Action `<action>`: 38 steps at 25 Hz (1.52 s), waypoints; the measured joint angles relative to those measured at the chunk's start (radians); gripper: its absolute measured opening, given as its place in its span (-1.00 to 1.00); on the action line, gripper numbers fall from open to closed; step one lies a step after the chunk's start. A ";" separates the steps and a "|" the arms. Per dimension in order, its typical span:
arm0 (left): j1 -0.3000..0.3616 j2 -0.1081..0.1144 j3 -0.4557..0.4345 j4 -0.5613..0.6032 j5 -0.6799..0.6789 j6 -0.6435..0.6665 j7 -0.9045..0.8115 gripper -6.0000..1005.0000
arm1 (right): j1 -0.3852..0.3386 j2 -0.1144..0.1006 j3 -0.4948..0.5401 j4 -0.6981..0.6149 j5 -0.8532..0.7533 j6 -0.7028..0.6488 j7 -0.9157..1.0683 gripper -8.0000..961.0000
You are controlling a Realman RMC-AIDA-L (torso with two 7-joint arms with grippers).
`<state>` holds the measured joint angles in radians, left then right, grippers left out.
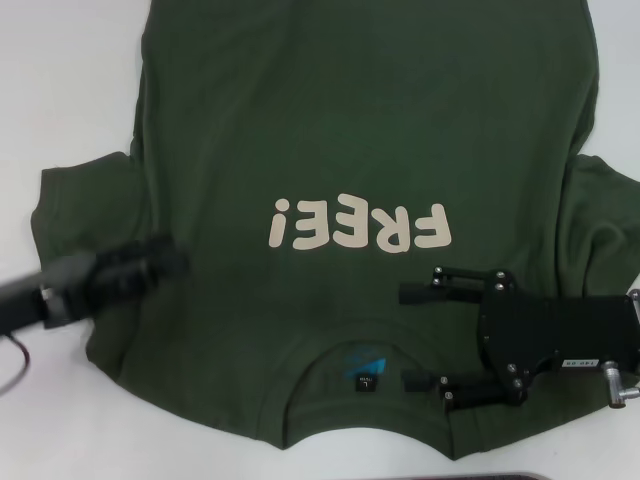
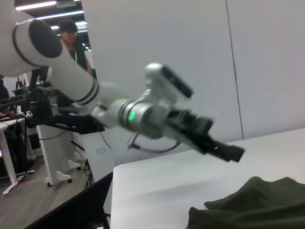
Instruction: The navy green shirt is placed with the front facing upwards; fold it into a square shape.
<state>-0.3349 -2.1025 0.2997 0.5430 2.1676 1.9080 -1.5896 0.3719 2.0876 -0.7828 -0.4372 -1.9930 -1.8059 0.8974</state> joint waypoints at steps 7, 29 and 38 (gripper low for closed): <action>-0.085 0.043 0.051 0.097 0.012 -0.054 -0.366 0.64 | 0.006 0.000 -0.002 0.000 0.002 -0.005 -0.003 0.80; -0.160 0.139 0.069 0.237 0.239 -0.281 -0.742 0.64 | 0.016 0.000 -0.002 -0.002 0.001 -0.007 0.000 0.80; -0.177 0.145 0.077 0.228 0.289 -0.350 -0.831 0.64 | 0.019 0.000 -0.002 -0.002 0.000 -0.007 0.000 0.80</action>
<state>-0.5123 -1.9577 0.3766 0.7707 2.4568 1.5578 -2.4205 0.3905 2.0876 -0.7852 -0.4387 -1.9928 -1.8132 0.8974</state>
